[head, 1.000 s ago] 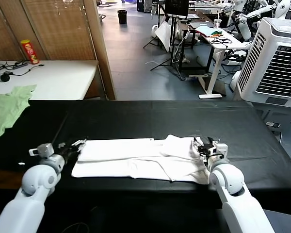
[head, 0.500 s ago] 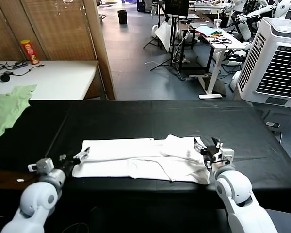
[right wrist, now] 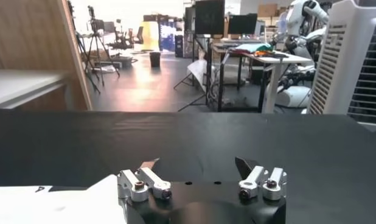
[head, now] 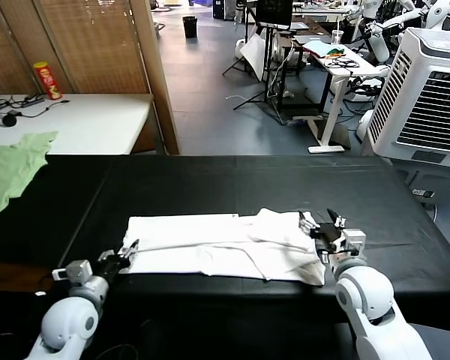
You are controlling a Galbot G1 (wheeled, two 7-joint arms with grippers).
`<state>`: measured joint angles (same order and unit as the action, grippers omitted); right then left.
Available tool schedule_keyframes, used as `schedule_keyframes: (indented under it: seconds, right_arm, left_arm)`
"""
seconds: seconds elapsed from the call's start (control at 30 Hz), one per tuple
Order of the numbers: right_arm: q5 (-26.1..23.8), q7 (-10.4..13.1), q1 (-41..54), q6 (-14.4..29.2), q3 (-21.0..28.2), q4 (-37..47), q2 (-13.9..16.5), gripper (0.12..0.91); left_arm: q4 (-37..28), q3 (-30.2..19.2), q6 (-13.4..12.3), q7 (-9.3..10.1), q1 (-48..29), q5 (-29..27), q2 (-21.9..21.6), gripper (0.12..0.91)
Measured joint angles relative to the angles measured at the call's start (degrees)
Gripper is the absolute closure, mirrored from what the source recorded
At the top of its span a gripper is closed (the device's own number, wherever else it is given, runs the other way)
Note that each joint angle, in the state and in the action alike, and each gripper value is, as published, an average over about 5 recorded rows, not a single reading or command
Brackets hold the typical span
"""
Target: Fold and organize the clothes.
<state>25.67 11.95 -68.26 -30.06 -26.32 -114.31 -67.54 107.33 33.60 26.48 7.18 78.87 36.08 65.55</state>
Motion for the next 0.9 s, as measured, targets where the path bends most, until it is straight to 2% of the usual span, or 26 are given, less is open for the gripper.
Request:
schedule_keyframes:
  seconds: [0.1, 0.17, 0.33, 0.43, 0.63, 0.77, 0.9]
  right_arm:
    - [-0.23, -0.3, -0.08, 0.07, -0.47, -0.07, 0.03, 0.227]
    - [-0.33, -0.4, 0.01, 0.07, -0.81, -0.07, 0.04, 0.227]
    - [-0.34, -0.29, 0.53, -0.06, -1.73, -0.07, -0.01, 0.227]
    - [-0.32, -0.16, 0.67, -0.13, -2.14, -0.07, -0.22, 0.227]
    - [-0.32, -0.06, 0.42, -0.16, -2.49, 0.05, -0.78, 0.227]
    - [-0.38, 0.07, 0.27, -0.16, -2.52, 0.07, -1.14, 0.227]
    - [-0.69, 0.32, 0.06, -0.17, -2.58, 0.07, -1.58, 0.227]
  left_arm:
    - [-0.07, -0.14, -0.2, -0.45, 0.17, -1.19, 0.25, 0.867]
    - [-0.03, -0.18, -0.81, -1.01, 0.32, -2.93, 0.15, 0.88]
    - [-0.66, 0.61, -4.59, -2.75, 1.1, -11.51, -1.28, 0.873]
    - [-1.8, 2.01, -6.53, -3.14, 1.88, -16.37, -3.29, 0.874]
    - [-4.73, 6.17, -8.51, -3.02, 3.54, -18.32, -10.78, 0.874]
    - [-5.25, 7.67, -8.26, -2.6, 3.86, -18.3, -14.96, 0.874]
    - [-2.51, 6.87, -5.55, -1.41, 3.47, -16.47, -15.23, 0.874]
